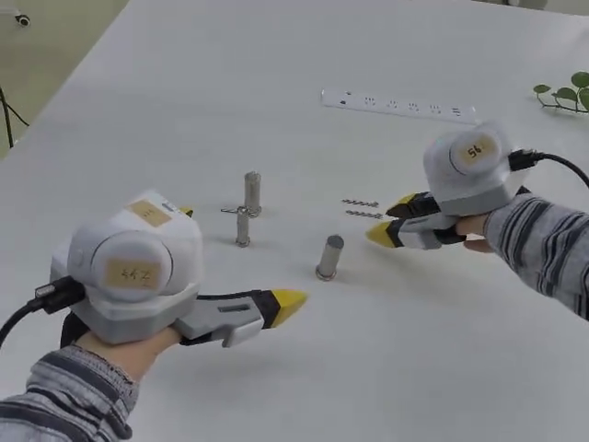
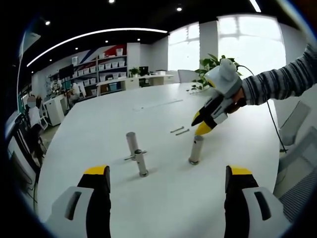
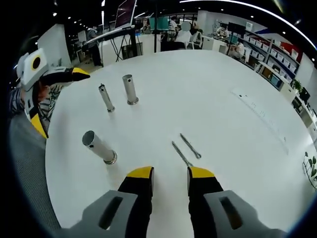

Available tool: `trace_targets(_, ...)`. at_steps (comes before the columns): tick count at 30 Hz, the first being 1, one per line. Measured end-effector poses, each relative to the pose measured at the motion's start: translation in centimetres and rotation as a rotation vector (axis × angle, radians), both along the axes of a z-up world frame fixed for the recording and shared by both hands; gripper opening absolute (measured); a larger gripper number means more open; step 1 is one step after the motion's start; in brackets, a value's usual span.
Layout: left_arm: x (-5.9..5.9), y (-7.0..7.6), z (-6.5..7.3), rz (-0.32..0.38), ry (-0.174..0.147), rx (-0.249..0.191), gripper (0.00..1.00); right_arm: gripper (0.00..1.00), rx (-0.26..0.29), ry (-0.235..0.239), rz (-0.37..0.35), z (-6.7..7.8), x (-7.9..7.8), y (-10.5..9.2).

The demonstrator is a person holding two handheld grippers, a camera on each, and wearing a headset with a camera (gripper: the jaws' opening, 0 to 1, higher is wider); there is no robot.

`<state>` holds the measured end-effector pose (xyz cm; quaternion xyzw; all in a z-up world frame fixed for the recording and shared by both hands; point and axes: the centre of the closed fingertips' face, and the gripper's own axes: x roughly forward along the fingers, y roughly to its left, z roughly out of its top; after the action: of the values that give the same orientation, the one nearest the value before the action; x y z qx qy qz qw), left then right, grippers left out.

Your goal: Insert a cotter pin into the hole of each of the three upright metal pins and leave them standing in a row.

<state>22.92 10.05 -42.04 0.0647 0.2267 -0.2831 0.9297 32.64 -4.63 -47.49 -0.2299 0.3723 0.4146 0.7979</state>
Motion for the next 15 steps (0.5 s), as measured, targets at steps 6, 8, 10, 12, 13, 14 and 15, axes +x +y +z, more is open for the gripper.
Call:
trace_targets(6, 0.0, -0.2, -0.1, -0.009, 0.002, 0.004, 0.95, 0.21, -0.045, 0.004, 0.031, -0.5, 1.2, -0.1)
trace_targets(8, 0.1, 0.0, 0.0, -0.003, 0.000, 0.001, 0.95, 0.20, -0.054, 0.010, 0.042, -0.6, 1.5, -0.1)
trace_targets(10, 0.2, 0.1, 0.0, 0.002, 0.000, -0.006, 0.95, 0.20, -0.067, 0.011, 0.050, -0.7, 2.0, -0.1)
trace_targets(12, 0.2, 0.2, 0.1, 0.006, 0.002, -0.010, 0.95, 0.19, -0.071, 0.027, 0.053, -0.8, 2.2, -0.2)
trace_targets(13, 0.2, 0.2, 0.1, 0.005, 0.002, -0.011, 0.95, 0.19, -0.072, 0.035, 0.056, -0.9, 2.3, -0.1)
trace_targets(14, 0.2, 0.2, 0.1, 0.006, 0.002, -0.012, 0.95, 0.19, -0.079, 0.040, 0.064, -1.0, 2.3, -0.1)
trace_targets(15, 0.2, 0.2, 0.1, 0.006, 0.002, -0.010, 0.95, 0.18, -0.090, 0.034, 0.069, -1.1, 2.5, -0.2)
